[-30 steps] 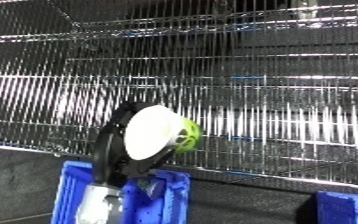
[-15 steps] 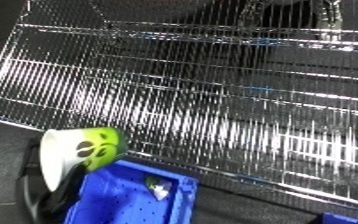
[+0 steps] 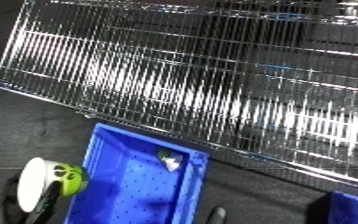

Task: Pick up the object and place it into the box

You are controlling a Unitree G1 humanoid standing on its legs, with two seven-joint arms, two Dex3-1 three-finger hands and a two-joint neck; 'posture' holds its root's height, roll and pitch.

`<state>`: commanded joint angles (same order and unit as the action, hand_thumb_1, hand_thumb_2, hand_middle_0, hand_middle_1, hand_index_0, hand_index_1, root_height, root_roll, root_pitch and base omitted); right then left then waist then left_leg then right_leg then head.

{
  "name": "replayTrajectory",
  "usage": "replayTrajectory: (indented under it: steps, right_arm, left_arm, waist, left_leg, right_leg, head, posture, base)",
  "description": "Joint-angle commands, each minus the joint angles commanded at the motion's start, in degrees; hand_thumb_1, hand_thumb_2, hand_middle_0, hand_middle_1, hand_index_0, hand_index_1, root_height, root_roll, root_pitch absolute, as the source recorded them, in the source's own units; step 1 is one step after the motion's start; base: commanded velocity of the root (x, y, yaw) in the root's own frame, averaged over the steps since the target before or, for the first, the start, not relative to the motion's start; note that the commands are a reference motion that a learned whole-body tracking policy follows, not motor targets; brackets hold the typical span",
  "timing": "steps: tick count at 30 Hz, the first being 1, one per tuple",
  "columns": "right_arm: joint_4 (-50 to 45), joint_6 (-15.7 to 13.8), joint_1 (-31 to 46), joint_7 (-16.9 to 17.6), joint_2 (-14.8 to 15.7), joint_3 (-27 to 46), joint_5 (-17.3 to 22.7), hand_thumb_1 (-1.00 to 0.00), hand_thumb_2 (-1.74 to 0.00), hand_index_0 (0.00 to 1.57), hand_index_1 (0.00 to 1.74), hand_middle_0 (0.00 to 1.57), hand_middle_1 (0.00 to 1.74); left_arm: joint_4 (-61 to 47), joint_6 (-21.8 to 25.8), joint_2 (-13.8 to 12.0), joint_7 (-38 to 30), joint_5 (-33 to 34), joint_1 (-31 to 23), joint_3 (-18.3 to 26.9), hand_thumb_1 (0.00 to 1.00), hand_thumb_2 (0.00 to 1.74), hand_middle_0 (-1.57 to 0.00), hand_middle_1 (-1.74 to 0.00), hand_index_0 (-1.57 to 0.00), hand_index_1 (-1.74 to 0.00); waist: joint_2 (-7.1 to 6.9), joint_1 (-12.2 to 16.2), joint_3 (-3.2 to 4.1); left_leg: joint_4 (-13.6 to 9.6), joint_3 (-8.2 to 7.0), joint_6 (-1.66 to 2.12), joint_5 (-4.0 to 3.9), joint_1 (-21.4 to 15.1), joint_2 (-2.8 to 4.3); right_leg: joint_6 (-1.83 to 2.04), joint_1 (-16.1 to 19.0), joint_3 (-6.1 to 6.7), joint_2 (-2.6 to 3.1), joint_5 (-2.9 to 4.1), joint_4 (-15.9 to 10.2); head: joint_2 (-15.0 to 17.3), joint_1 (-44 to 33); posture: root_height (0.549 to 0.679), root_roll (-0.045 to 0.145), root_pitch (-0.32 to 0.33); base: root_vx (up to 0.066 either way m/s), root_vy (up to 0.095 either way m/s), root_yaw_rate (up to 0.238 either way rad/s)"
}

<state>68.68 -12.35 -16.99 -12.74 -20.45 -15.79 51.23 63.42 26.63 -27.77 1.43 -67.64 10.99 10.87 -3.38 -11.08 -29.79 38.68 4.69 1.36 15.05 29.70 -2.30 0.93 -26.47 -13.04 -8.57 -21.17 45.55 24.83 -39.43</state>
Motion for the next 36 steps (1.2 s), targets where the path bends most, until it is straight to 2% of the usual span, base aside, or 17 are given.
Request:
replayTrajectory:
  steps: [5,9,13,19,25,31,33,36]
  right_arm:
    - [1.61,-1.31,1.79,-2.36,0.09,0.57,-0.66,0.0,0.0,0.0,0.0,0.0,0.0]
    - [2.05,-1.72,2.42,-3.53,-0.23,0.81,-1.6,0.0,0.0,0.0,0.0,0.0,0.0]
    - [1.66,-1.61,2.65,-3.77,-0.62,0.69,-2.37,0.0,0.0,0.0,0.0,0.0,0.0]
    - [1.4,-1.28,2.81,-4.14,-0.93,0.69,-2.71,0.0,0.0,0.0,0.0,0.0,0.0]
    - [1.11,-0.97,2.66,-3.93,-0.63,0.43,-2.7,0.0,0.0,0.0,0.0,0.0,0.0]
    - [1.0,-0.7,2.33,-3.59,-0.38,0.15,-2.58,0.0,0.0,0.0,0.0,0.0,0.0]
    - [0.95,-0.71,2.31,-3.49,-0.27,0.1,-2.52,0.0,0.0,0.0,0.0,0.0,0.0]
    - [0.76,-0.77,2.29,-3.32,-0.07,0.12,-2.39,0.0,0.0,0.0,0.0,0.0,0.0]
  left_arm:
    - [6.25,-5.96,-0.54,2.4,0.79,1.6,-0.57,1.0,1.74,-1.57,-1.74,-1.57,-1.74]
    - [9.47,-9.39,-1.15,4.0,1.2,2.82,-0.62,0.8,1.39,-1.26,-1.39,-1.26,-1.39]
    - [11.53,-11.33,-1.95,6.61,0.42,3.65,-0.4,0.6,1.04,-0.94,-1.04,-0.94,-1.04]
    - [14.02,-12.95,-3.32,8.32,0.36,4.53,-0.03,0.3,0.52,-0.47,-0.52,-0.47,-0.52]
    - [15.2,-13.98,-3.8,8.67,0.25,4.53,0.19,0.0,0.0,0.0,0.0,0.0,0.0]
    - [15.58,-14.74,-3.54,7.8,0.4,4.32,0.15,0.0,0.0,0.0,0.0,0.0,0.0]
    - [15.74,-16.15,-3.45,7.97,0.1,4.32,0.13,0.0,0.0,0.0,0.0,0.0,0.0]
    - [16.14,-20.67,-3.09,9.25,-0.69,4.33,-0.24,0.0,0.0,0.0,0.0,0.0,0.0]
  waist:
    - [-1.02,0.53,0.0]
    - [-1.51,1.1,0.0]
    - [-1.95,1.52,0.0]
    - [-2.54,1.79,0.0]
    - [-2.6,1.87,0.0]
    - [-2.54,1.9,0.0]
    - [-2.62,1.95,0.0]
    - [-2.69,2.12,0.0]
  left_leg:
    - [-1.12,0.06,-0.25,-0.37,-0.91,0.77]
    - [-1.35,-0.25,-0.44,-0.43,-1.28,1.04]
    - [-1.52,-0.51,-0.4,-0.46,-1.51,1.29]
    - [-1.54,-0.63,-0.31,-0.29,-1.76,1.5]
    - [-1.44,-0.66,-0.31,-0.02,-1.71,1.38]
    - [-1.74,-0.66,-0.3,0.07,-1.79,1.3]
    - [-1.74,-0.7,-0.32,0.13,-1.78,1.3]
    - [-1.71,-0.8,-0.39,0.31,-1.87,1.27]
  right_leg:
    - [0.04,0.98,-0.11,-0.21,-0.09,-0.49]
    - [0.11,1.2,0.23,0.14,0.04,-0.96]
    - [0.21,1.3,0.64,0.5,0.22,-1.47]
    - [0.31,1.45,0.85,0.66,0.37,-1.82]
    - [0.26,1.44,0.97,0.73,0.45,-2.12]
    - [0.25,1.47,1.01,0.77,0.58,-2.59]
    - [0.28,1.44,1.03,0.79,0.63,-2.63]
    - [0.39,1.43,1.08,0.78,0.79,-2.77]
  head:
    - [0.09,-5.27]
    - [-0.37,-6.51]
    - [-0.88,-6.79]
    - [-1.93,-6.46]
    - [-2.31,-5.71]
    - [-2.94,-4.88]
    - [-3.22,-4.49]
    - [-3.9,-3.7]
  posture:
    - [0.635,0.038,0.061]
    - [0.636,0.038,0.057]
    - [0.636,0.037,0.057]
    - [0.636,0.034,0.055]
    - [0.637,0.034,0.056]
    - [0.637,0.034,0.058]
    - [0.637,0.033,0.058]
    - [0.637,0.031,0.059]
  base:
    - [0.039,0.002,0.057]
    - [0.019,0.033,-0.02]
    - [0.013,0.032,-0.04]
    - [0.01,0.008,-0.033]
    - [0.003,0.008,-0.018]
    - [-0.003,0.006,-0.013]
    - [-0.005,-0.006,-0.013]
    - [-0.005,-0.019,-0.016]
